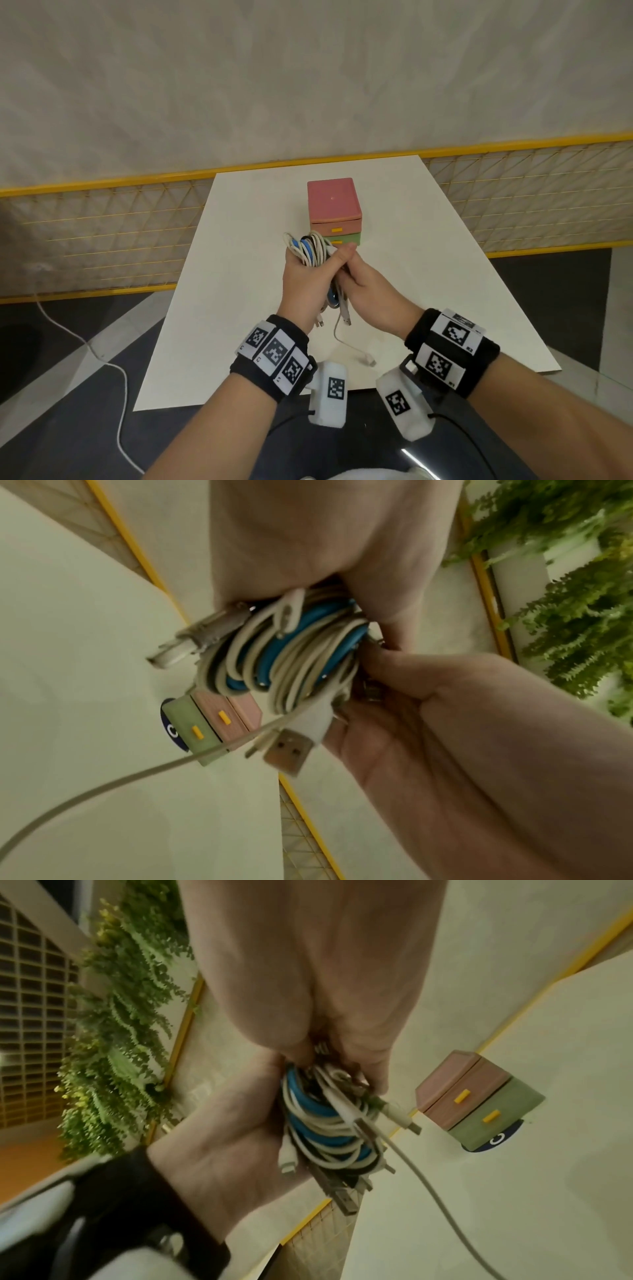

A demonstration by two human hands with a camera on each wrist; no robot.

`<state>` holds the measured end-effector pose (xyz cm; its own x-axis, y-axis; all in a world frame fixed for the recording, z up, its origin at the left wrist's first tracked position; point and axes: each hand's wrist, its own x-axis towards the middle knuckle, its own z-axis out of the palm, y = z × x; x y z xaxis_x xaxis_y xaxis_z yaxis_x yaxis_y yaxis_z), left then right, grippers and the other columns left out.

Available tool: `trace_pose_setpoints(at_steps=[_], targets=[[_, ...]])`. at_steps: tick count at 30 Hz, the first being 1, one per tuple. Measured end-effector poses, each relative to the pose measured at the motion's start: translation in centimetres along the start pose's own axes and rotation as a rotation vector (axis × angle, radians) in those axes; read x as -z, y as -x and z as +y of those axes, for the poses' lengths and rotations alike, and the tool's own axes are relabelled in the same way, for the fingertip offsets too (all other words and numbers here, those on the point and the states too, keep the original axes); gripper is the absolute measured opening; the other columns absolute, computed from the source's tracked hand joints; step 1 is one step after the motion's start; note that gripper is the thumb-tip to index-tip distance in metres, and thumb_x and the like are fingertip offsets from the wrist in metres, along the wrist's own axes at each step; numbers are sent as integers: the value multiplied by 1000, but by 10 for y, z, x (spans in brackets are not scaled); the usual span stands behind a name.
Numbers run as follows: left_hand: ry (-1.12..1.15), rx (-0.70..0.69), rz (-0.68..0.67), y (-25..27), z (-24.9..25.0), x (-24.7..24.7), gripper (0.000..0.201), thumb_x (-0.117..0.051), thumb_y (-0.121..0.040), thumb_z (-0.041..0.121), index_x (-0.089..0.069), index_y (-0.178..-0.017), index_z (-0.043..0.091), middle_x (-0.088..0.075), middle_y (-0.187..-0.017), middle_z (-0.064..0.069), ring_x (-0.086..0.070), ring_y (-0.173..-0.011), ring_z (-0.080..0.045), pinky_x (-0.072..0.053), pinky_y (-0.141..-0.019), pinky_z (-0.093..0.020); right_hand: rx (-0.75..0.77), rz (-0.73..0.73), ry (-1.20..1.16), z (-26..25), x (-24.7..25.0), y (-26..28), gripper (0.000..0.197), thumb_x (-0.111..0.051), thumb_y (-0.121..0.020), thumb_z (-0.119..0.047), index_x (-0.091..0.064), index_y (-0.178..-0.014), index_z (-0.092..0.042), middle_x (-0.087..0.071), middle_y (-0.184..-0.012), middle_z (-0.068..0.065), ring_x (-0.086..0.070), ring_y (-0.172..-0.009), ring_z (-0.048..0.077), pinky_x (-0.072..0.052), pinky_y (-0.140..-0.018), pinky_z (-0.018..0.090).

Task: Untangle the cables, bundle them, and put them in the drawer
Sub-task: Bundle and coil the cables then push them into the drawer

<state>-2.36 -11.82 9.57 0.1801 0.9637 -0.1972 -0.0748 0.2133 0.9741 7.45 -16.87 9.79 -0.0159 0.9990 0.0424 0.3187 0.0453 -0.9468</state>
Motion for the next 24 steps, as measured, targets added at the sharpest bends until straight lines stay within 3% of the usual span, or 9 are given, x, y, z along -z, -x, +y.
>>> trace_pose_setpoints(at_steps=[2,4,5,7,10,13,16,20,24], targets=[[85,35,12,2,0,0,71,-88,-56,42,-61,-114,11,-74,-106,-10,-73,-96,-23,-58,-87,-50,-25,-47,-88,1,6,-2,38,-33,-102,-7,-39,-136,-24,-57,-121,-10,-54,-106,-14,-44,-96,17],[159,60,-4,3,1,1,60,-86,-64,32,-65,-113,6,-73,-106,-17,-73,-97,-30,-57,-87,-54,-39,-121,-152,5,14,-1,42,-40,-100,-9,-44,-135,-32,-44,-145,-4,-45,-131,4,-40,-110,32],[178,67,-17,3,3,2,51,-84,-70,25,-67,-113,4,-73,-107,-19,-72,-97,-32,-57,-87,-54,-46,-174,-156,6,19,1,47,-45,-98,-12,-43,-137,-38,-30,-155,-7,-37,-138,12,-39,-110,38],[197,75,-30,2,7,3,38,-80,-78,13,-68,-112,1,-72,-106,-21,-72,-95,-32,-58,-86,-52,-52,-259,-181,6,25,7,61,-52,-97,-14,-29,-141,-49,-13,-159,-17,-46,-129,8,-51,-93,30],[188,49,10,0,14,6,26,-76,-79,5,-68,-103,0,-69,-86,-16,-70,-77,-26,-59,-72,-41,-70,-191,-321,10,28,15,89,-62,-90,-12,-7,-143,-57,-20,-153,-20,-55,-112,-6,-57,-77,31],[214,26,96,-5,22,13,12,-70,-79,0,-62,-86,5,-63,-75,-15,-62,-61,-25,-54,-60,-34,-116,-175,-317,19,31,21,101,-70,-83,-6,-6,-144,-55,-36,-146,-5,-61,-117,16,-58,-77,41],[220,11,107,-8,27,17,16,-71,-82,1,-58,-81,10,-62,-78,-16,-61,-61,-24,-54,-68,-40,-143,-186,-239,24,21,24,82,-69,-84,-8,-23,-147,-34,-54,-126,10,-69,-99,28,-58,-83,45],[118,-42,44,-3,30,15,18,-75,-81,6,-58,-83,13,-64,-75,-11,-63,-58,-21,-56,-57,-32,-94,-69,-198,20,16,19,79,-76,-78,-21,-33,-143,-33,-56,-119,2,-65,-88,16,-56,-87,37],[-29,-113,35,-3,30,21,21,-76,-79,6,-59,-78,18,-67,-69,-1,-64,-63,-16,-55,-64,-31,42,8,-46,11,24,19,57,-75,-72,-44,-51,-121,-30,-50,-110,-3,-59,-93,16,-50,-86,32]])
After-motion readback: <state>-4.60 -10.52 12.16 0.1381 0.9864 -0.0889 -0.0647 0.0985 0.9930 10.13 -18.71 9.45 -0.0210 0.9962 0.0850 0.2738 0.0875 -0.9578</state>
